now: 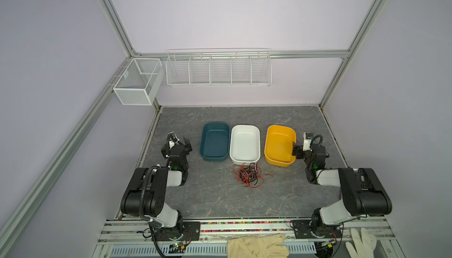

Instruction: Untangle the cables

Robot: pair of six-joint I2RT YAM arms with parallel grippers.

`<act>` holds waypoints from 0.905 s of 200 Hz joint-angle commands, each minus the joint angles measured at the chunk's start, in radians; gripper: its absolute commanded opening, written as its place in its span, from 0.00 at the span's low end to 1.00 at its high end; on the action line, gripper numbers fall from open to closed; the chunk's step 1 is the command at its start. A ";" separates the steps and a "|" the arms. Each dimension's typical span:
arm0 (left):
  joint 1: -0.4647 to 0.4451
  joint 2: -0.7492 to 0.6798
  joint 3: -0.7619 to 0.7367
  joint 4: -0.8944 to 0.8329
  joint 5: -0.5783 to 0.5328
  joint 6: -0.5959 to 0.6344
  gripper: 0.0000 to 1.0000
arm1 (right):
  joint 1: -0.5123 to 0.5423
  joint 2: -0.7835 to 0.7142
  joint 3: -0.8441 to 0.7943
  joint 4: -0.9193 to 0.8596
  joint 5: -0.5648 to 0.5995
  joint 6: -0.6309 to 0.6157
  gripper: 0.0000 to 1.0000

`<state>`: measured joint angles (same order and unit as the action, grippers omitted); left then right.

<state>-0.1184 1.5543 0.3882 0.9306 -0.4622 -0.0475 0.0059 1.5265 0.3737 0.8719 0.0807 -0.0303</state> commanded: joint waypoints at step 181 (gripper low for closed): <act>0.004 0.007 -0.008 0.022 0.010 0.014 0.99 | 0.002 -0.143 0.123 -0.307 0.051 0.003 0.88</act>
<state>-0.1184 1.5543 0.3882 0.9306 -0.4622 -0.0475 0.0063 1.5021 0.3862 0.8043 0.0814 -0.0303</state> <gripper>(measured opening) 0.988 0.881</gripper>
